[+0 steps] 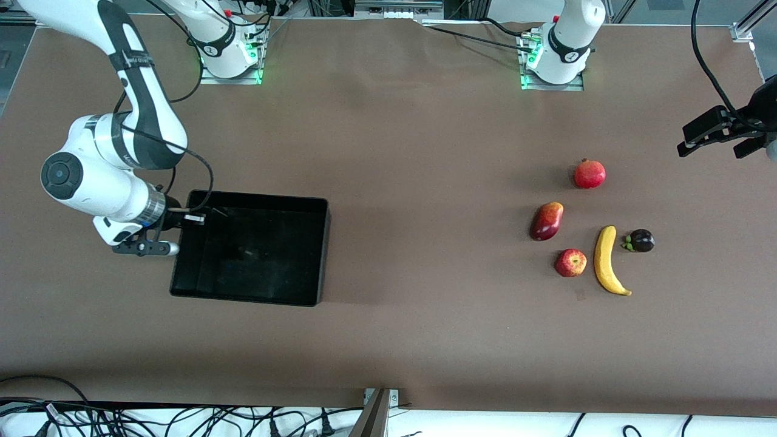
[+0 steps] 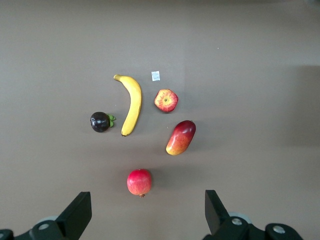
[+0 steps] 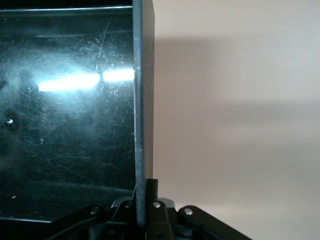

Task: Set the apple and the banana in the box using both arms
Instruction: 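Grip the box rim with the right gripper and drag it toward the fruit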

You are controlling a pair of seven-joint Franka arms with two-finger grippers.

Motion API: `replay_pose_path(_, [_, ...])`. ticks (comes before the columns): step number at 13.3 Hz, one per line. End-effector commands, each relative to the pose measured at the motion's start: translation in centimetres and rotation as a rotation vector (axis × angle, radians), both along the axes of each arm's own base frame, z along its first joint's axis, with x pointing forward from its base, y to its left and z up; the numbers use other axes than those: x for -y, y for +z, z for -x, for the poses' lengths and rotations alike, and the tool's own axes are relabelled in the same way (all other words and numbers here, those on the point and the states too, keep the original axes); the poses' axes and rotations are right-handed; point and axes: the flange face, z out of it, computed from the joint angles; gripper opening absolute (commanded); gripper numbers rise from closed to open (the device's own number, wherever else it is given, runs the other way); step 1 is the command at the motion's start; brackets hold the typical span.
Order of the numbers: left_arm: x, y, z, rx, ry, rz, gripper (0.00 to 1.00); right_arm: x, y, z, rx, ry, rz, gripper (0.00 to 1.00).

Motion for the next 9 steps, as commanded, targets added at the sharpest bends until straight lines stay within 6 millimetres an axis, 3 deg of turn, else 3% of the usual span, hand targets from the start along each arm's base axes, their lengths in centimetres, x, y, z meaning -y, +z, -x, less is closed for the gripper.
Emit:
replay_pose_path(1, [-0.2, 0.0, 0.6, 0.0, -0.022, -0.018, 1.0, -9.5, 2.7, -0.8, -0.006, 0.017, -0.068, 0.0])
replay_pose_path(2, [-0.2, 0.0, 0.6, 0.0, -0.022, -0.018, 1.0, -13.9, 2.4, -0.4, -0.004, 0.057, -0.067, 0.0])
replay_pose_path(6, [-0.2, 0.0, 0.5, -0.002, -0.022, -0.019, 1.0, -27.8, 0.7, 1.7, -0.013, 0.045, -0.081, 0.0])
replay_pose_path(9, [-0.2, 0.0, 0.5, 0.0, -0.022, -0.018, 1.0, -35.2, -1.8, 4.9, 0.001, 0.062, -0.019, 0.0])
